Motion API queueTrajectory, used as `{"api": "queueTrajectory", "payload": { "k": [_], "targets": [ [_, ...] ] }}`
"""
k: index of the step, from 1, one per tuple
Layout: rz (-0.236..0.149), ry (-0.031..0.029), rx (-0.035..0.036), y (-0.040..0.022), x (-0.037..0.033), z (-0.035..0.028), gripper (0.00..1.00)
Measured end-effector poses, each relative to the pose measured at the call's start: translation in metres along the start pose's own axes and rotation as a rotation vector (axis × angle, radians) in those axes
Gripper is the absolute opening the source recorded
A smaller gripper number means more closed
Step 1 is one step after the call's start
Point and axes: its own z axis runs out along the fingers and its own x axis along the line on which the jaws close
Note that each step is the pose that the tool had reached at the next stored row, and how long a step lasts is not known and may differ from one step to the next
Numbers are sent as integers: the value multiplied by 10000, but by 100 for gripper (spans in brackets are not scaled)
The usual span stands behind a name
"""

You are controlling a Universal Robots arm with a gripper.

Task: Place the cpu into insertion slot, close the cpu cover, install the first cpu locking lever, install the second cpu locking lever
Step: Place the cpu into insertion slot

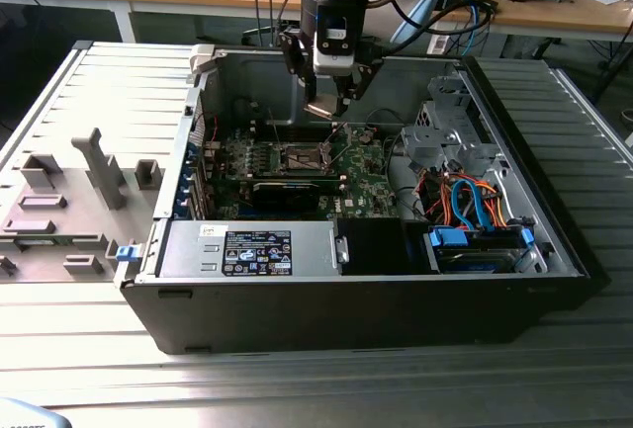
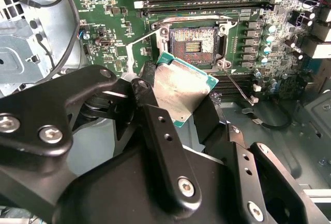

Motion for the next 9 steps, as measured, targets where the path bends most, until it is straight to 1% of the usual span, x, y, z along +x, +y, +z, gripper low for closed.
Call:
{"api": "queueTrajectory", "payload": {
  "k": [9],
  "targets": [
    [215, -18, -5, 0, 0, 0, 54]
  ]
}}
